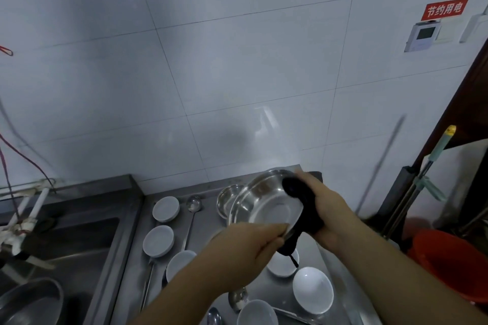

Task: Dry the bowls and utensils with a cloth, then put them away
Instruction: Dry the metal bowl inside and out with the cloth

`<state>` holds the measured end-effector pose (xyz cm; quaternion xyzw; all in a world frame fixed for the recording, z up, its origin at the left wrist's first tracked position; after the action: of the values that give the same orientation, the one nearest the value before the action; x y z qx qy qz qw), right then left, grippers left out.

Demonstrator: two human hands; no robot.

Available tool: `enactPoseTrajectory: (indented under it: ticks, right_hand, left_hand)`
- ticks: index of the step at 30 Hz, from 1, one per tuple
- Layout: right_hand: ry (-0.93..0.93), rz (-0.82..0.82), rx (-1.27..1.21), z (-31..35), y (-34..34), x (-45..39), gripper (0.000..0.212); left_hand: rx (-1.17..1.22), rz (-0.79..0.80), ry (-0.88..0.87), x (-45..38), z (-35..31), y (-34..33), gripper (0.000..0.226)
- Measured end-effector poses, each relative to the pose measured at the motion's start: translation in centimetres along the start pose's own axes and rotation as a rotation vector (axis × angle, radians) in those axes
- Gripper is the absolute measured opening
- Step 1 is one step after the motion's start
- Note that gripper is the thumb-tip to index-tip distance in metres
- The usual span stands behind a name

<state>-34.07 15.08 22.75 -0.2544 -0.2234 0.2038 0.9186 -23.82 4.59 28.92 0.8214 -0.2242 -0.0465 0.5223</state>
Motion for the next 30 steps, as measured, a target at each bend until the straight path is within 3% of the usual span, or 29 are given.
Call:
enactPoseTrajectory:
  ticks: [4, 8, 12, 14, 17, 18, 20, 23, 26, 30]
  right_hand:
    - [-0.046, -0.060, -0.035, -1.5, 2.8, 0.0, 0.016]
    - [-0.015, -0.075, -0.123, -2.2, 4.6, -0.4, 0.012]
    - [-0.019, -0.066, -0.139, -2.4, 6.5, -0.7, 0.004]
    - [-0.004, -0.074, -0.132, -2.3, 7.6, -0.9, 0.009]
    - [0.011, -0.085, -0.100, -2.0, 9.3, -1.1, 0.013]
    - [0.000, -0.089, -0.084, -1.9, 9.6, -1.0, 0.007]
    - [-0.026, -0.090, -0.061, -1.9, 10.5, -1.0, 0.024]
    - [-0.071, -0.099, 0.004, -1.9, 12.3, -1.0, 0.034]
    - [-0.091, -0.134, 0.108, -1.6, 14.7, -1.1, 0.025]
    - [-0.122, -0.179, 0.229, -2.0, 17.2, -1.4, 0.025]
  left_hand:
    - [-0.147, 0.049, 0.019, -1.3, -0.1, -1.3, 0.034]
    - [-0.077, -0.090, 0.018, -1.4, 0.0, -1.3, 0.040]
    - [0.020, -0.570, 0.189, 0.6, 2.3, 1.4, 0.041]
    - [0.238, -0.729, 0.339, 1.6, 5.0, 1.7, 0.032]
    - [0.833, -0.694, 0.551, 1.2, 9.3, -1.9, 0.020]
    - [0.977, -0.682, 0.599, 1.1, 9.8, -3.2, 0.021]
    - [1.151, -0.699, 0.626, 0.8, 10.0, -5.0, 0.025]
    - [1.260, -0.716, 0.605, 0.2, 9.6, -6.4, 0.022]
    - [1.275, -0.687, 0.602, -0.6, 9.5, -7.4, 0.017]
    - [1.253, -0.623, 0.631, -2.0, 9.7, -9.0, 0.032]
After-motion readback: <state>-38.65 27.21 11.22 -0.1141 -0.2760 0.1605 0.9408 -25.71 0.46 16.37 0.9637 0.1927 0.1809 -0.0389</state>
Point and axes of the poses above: each hand's wrist, its own x-axis away from the middle knuckle, its own y-axis out of the back of the hand, z = x × y, the point moved 10 cm from there along -x, towards the middle knuckle, and after that the axes turned 11 degrees about z, right-handed, at the moved point
